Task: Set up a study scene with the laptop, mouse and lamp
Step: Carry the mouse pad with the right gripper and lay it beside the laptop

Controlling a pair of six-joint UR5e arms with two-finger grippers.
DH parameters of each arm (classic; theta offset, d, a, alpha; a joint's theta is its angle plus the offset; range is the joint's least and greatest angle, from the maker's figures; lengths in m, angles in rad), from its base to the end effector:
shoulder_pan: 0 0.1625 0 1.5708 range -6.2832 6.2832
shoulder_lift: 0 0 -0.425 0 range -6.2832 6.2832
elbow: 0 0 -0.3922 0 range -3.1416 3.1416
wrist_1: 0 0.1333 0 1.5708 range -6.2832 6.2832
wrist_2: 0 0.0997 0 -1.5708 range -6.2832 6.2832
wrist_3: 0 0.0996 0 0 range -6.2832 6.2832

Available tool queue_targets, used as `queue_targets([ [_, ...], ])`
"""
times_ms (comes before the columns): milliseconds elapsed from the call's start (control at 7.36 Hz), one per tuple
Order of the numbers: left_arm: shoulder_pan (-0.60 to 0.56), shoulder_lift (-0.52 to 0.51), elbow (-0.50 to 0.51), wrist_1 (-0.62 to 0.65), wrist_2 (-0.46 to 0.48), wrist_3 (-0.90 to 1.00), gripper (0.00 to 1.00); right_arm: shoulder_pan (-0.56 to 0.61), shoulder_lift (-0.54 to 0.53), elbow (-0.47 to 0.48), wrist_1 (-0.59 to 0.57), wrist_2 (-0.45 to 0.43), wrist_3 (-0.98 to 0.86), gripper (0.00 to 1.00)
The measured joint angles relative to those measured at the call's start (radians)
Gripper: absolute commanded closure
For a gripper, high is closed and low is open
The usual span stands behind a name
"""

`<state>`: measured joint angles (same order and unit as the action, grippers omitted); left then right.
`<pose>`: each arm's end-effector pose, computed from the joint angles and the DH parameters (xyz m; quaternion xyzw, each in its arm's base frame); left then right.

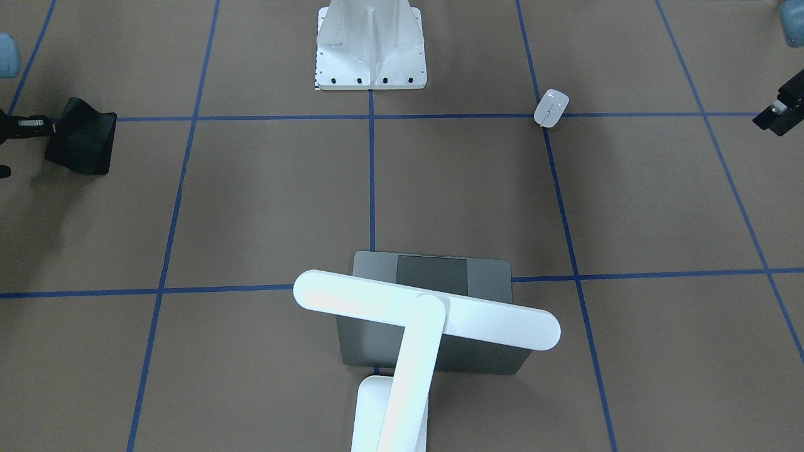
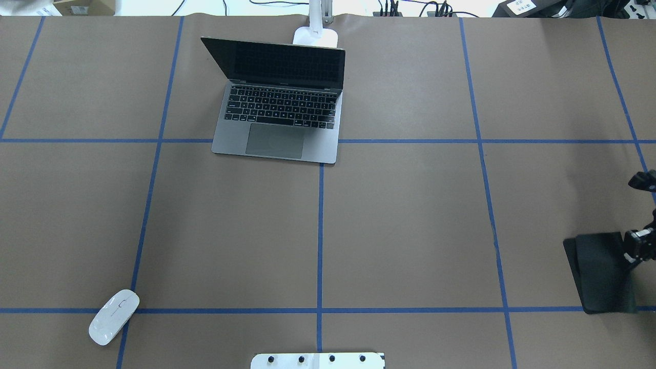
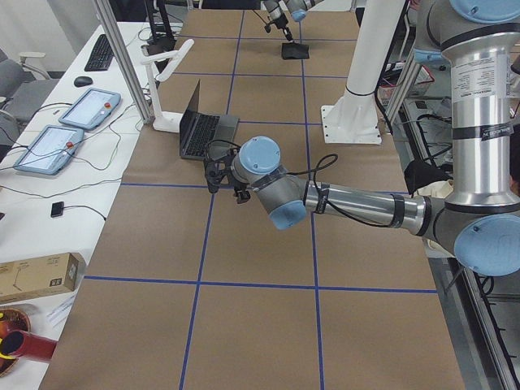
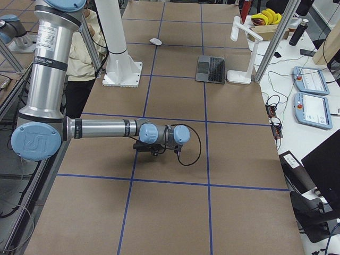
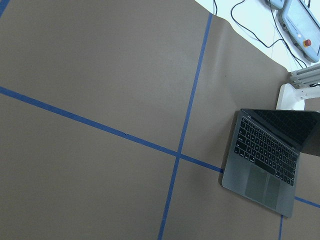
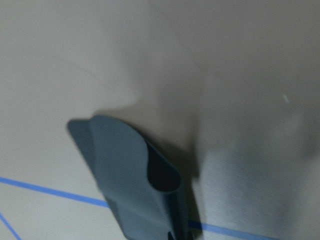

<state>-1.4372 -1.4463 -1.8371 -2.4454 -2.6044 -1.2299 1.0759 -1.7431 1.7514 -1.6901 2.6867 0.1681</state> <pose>0.0101 -0.4338 0.4708 0.0565 0.6018 -0.1906 0.7735 -0.1578 -0.3848 0.6325 -0.2165 -0.4845 -0.1088 0.8405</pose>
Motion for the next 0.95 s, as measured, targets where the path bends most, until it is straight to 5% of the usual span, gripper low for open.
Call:
queue_targets([
  [543,-0.006,-0.001,-0.010,0.000,-0.001,0.011,0.02,0.045,0.271,0.142,-0.173,-0.189,0.177,1.00],
  [951,-0.014,0.002,-0.011,-0.005,-0.002,0.023,0.02,0.025,0.490,0.162,-0.273,-0.293,0.343,1.00],
])
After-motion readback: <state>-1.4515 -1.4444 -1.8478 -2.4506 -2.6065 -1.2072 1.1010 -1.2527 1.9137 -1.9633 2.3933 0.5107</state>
